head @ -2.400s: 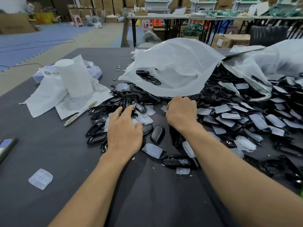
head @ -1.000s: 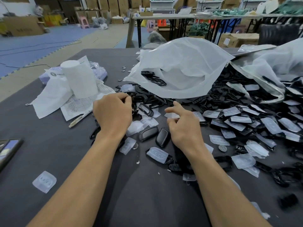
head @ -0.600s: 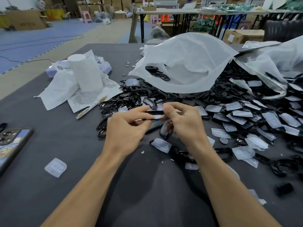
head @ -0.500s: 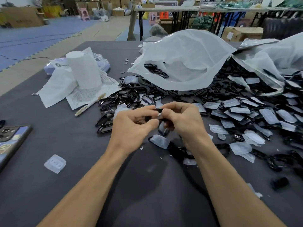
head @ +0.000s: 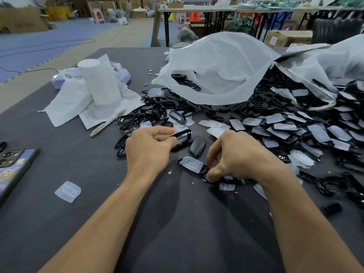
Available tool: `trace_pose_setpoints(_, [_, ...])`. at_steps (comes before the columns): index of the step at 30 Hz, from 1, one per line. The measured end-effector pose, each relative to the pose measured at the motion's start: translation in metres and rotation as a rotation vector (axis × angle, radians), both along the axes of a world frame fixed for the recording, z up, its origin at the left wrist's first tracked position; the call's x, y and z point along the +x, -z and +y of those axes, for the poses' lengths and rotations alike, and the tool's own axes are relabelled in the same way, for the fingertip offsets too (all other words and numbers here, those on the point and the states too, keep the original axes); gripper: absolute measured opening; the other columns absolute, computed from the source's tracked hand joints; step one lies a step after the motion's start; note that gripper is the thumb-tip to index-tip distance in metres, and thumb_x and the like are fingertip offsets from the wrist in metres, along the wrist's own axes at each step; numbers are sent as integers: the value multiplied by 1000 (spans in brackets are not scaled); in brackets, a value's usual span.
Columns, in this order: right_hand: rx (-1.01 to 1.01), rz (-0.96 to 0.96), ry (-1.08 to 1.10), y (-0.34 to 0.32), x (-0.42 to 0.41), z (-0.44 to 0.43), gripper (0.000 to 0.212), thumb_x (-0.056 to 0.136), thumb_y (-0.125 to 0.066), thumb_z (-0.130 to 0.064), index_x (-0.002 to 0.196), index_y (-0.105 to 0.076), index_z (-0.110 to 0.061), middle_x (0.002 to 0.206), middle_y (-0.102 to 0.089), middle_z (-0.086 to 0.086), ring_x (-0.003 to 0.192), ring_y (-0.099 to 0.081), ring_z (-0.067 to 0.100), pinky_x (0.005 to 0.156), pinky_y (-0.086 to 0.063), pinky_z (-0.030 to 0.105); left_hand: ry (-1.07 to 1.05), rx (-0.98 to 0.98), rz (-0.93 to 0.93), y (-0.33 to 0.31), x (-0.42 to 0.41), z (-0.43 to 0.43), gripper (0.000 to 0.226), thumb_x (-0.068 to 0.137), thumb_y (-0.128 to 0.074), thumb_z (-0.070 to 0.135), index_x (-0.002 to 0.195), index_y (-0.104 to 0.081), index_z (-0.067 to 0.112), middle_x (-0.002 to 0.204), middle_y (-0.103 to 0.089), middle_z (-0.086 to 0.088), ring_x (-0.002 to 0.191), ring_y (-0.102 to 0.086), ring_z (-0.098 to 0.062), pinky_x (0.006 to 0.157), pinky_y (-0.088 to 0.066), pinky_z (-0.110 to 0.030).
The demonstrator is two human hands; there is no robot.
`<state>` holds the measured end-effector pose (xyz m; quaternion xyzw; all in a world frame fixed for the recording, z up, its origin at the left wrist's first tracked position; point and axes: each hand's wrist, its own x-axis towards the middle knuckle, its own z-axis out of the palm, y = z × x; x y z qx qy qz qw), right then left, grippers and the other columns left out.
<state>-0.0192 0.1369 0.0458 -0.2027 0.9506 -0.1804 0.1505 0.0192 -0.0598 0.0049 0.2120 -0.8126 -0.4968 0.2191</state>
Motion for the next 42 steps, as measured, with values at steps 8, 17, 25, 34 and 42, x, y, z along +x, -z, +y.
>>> trace_pose_setpoints(8, [-103, -32, -50, 7, -4, 1, 10, 70, -82, -25, 68, -78, -34, 62, -71, -12, 55, -62, 0, 51, -46, 17, 55, 163, 20, 12, -10, 0, 18, 76, -80, 19, 80, -77, 36, 70, -77, 15, 57, -73, -6, 71, -61, -30])
trace_pose_setpoints(17, [-1066, -360, 240, 18, -6, -19, 21, 94, -69, 1, 76, -68, -11, 69, -65, 11, 49, -56, 13, 46, -40, 21, 87, 337, 49, 10, -13, 6, 16, 79, -79, 6, 86, -78, 20, 69, -77, -4, 50, -69, -14, 46, -50, -18])
trace_pose_setpoints(25, [-1373, -474, 444, 29, -7, -41, 12, 98, -63, 3, 93, -62, -7, 62, -65, 4, 52, -66, 17, 50, -54, 23, 107, 427, 86, 6, -11, 11, 16, 82, -74, 1, 86, -77, 17, 69, -77, -6, 52, -68, -13, 49, -52, -20])
trace_pose_setpoints(34, [-1373, -418, 453, 30, -12, -36, 16, 96, -62, 7, 93, -68, -8, 66, -62, 6, 50, -59, 13, 48, -47, 20, 123, 444, 93, 6, -12, 11, 17, 83, -72, -2, 88, -76, 14, 72, -78, -8, 53, -69, -14, 50, -53, -20])
trace_pose_setpoints(42, [-1619, -590, 563, 29, -17, -29, 31, 89, -58, 14, 71, -56, -11, 65, -62, 5, 67, -75, 20, 56, -58, 22, 137, 560, 135, 5, -12, 10, 24, 89, -70, -3, 102, -74, 16, 76, -79, -9, 59, -74, -16, 53, -56, -21])
